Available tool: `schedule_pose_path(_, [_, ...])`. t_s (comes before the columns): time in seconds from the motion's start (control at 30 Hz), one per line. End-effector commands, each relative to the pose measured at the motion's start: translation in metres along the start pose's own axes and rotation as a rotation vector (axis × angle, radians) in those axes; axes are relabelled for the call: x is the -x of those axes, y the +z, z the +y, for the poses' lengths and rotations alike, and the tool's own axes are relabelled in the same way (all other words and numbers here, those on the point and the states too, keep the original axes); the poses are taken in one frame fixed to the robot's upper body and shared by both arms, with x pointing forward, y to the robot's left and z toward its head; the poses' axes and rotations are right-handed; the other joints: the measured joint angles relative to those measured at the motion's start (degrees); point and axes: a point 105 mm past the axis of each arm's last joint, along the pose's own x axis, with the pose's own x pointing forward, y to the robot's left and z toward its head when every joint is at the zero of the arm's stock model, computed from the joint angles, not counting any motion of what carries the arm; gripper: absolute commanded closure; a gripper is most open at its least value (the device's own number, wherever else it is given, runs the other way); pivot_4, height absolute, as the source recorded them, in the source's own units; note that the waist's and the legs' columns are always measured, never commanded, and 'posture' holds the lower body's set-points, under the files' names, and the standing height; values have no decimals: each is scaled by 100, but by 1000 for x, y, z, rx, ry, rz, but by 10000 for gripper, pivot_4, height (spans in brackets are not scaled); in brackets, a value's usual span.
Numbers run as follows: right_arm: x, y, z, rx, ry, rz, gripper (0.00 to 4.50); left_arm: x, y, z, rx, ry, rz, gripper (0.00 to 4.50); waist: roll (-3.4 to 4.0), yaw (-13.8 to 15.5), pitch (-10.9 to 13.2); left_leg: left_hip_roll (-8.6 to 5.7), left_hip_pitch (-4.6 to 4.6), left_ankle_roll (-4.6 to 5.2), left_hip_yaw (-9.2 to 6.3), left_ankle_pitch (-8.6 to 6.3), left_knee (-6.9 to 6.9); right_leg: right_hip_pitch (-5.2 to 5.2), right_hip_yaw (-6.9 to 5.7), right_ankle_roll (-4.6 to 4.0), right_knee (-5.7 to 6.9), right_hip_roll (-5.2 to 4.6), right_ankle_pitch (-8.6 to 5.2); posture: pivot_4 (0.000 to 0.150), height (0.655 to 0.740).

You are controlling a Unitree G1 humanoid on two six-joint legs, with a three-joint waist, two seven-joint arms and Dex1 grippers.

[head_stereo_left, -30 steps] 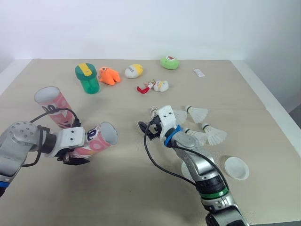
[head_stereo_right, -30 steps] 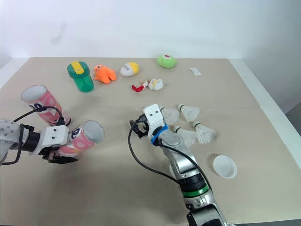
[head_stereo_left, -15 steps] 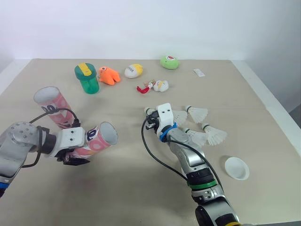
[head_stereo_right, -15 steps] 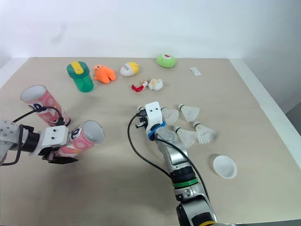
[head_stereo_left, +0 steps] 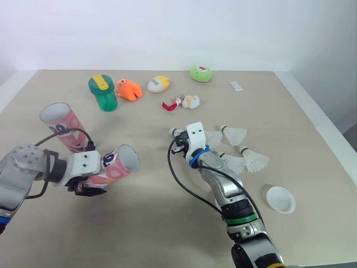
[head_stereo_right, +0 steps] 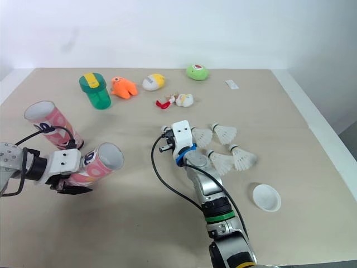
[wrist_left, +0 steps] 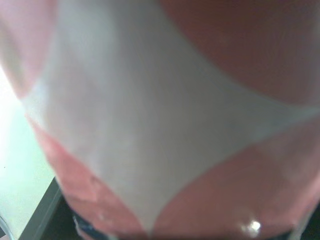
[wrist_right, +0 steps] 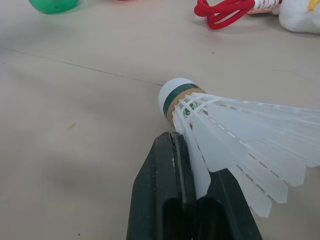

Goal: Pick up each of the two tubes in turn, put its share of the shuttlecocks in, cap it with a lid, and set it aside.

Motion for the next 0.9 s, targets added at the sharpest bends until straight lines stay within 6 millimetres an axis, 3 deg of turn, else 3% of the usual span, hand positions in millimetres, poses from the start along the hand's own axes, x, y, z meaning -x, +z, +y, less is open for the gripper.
schedule_pose_path(0.03, [-1, 17, 0, 2, -1, -57, 44271, -8, 3, -8, 1, -40, -21, 11786, 0, 0, 0, 0, 0, 0, 0, 0, 0, 0, 0, 0, 0, 0, 0, 1500, 7400])
schedule_pose_path(0.07, [22, 63, 35, 82, 349, -185, 44271, -9, 3, -8, 4, -38, -24, 11786, 9, 4, 9, 0, 0, 0, 0, 0, 0, 0, 0, 0, 0, 0, 0, 1500, 7400])
schedule_pose_path(0.1, [52, 87, 66, 169, 636, -249, 44271, -9, 3, -8, 7, -37, -26, 11786, 27, 10, 25, 0, -5, 0, -1, 0, 3, 0, -2, 3, -2, -1, 0, 1500, 7400])
schedule_pose_path(0.17, [92, 98, 96, 277, 947, -273, 44271, -10, 3, -8, 10, -35, -28, 11786, 68, 11, 51, -13, -21, 1, 1, 1, 10, -6, 0, 14, -4, -16, 5, 1500, 7400])
schedule_pose_path(0.33, [98, 97, 95, 267, 978, -252, 44271, -9, 3, -8, 13, -35, -26, 11786, 24, 12, 13, 0, 5, 22, -14, -12, -4, 13, -16, 11, -6, 2, -25, 1500, 7400])
schedule_pose_path(0.9, [99, 94, 91, 261, 964, -227, 44271, -10, 4, -8, 12, -41, -29, 11786, 38, 3, 22, -1, -2, 21, -4, -12, -3, 3, -10, 8, -4, -2, -22, 1500, 7400])
